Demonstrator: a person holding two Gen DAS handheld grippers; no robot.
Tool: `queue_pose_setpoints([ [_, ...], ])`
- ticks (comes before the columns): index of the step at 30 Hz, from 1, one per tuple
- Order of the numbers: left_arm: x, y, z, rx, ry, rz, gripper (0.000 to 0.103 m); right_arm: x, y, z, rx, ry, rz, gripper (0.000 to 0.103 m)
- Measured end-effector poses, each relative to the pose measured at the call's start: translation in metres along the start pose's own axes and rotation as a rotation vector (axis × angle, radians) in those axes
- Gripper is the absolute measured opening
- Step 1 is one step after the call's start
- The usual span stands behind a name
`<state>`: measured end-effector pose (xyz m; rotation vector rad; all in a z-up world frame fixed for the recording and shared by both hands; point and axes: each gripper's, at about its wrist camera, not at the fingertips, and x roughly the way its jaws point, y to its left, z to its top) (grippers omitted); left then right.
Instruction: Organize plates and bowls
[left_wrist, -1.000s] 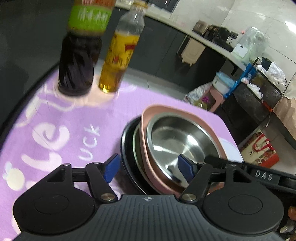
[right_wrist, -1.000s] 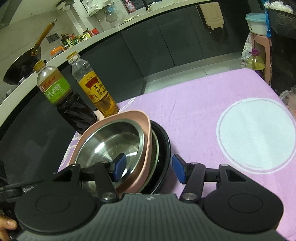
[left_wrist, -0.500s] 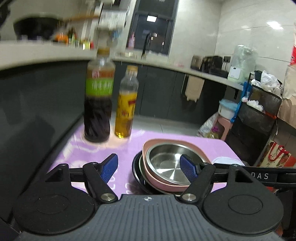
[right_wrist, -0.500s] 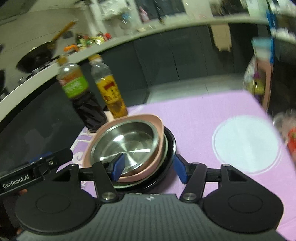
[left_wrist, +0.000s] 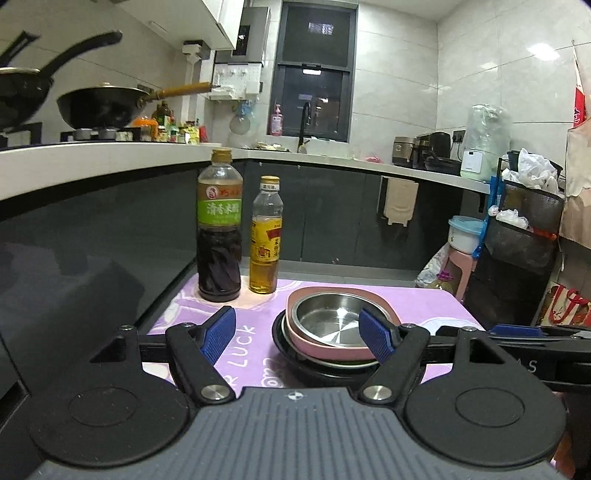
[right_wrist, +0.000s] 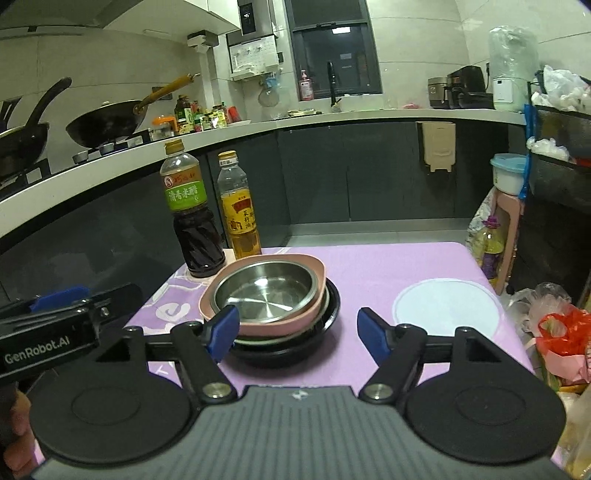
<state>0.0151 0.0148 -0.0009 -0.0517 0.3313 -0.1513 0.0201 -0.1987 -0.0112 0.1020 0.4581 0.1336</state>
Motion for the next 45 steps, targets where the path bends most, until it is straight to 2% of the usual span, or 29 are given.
queue_pose_setpoints([
  [6,-0.018,-0.005,-0.003,-0.01,0.029,0.005,0.071,-0.015,0.006,-0.008,-0.013,-0.004,-0.004,0.059],
  [21,-0.051,-0.019,-0.017,0.021,0.037,0.014,0.071,-0.049,0.01,-0.028,-0.01,-0.023,-0.041,0.059],
  [45,-0.064,-0.015,-0.028,0.022,0.083,0.046,0.071,-0.062,0.025,-0.041,-0.016,-0.006,-0.043,0.059],
])
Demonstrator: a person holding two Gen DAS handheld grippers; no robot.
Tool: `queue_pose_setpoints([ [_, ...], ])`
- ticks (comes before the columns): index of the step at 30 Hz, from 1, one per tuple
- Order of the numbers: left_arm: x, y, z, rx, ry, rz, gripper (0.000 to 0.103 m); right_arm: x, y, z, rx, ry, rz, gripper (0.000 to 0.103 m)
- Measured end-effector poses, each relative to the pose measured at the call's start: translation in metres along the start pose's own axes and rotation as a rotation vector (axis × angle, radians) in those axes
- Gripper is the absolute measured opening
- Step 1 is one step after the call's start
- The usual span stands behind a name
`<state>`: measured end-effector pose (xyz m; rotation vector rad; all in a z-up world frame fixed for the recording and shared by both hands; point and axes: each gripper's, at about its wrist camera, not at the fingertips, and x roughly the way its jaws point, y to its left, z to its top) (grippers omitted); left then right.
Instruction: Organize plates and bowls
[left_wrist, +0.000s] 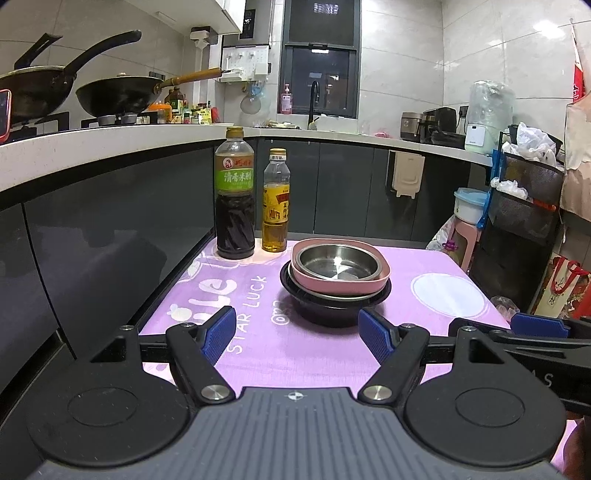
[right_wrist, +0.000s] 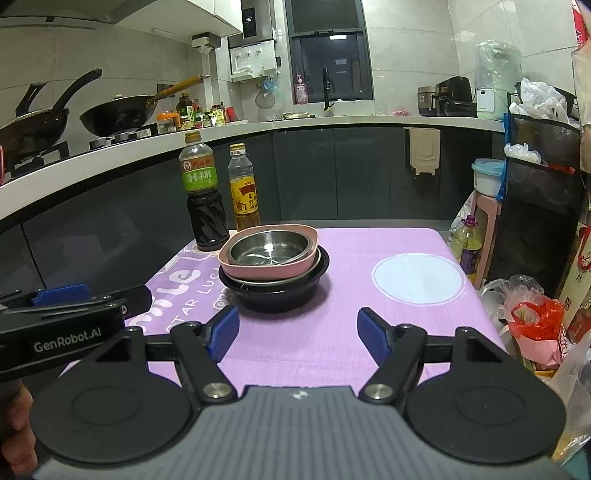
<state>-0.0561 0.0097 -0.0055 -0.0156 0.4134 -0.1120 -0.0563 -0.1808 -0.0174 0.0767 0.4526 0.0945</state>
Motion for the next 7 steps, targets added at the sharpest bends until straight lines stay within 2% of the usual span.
queue_pose_setpoints([
  [7,0.0046,-0.0005,-0.0016,0.007,0.023,-0.003,0.071,0.0037,0.0027,-0.0014,-0.001,0.012,0.0,0.059],
])
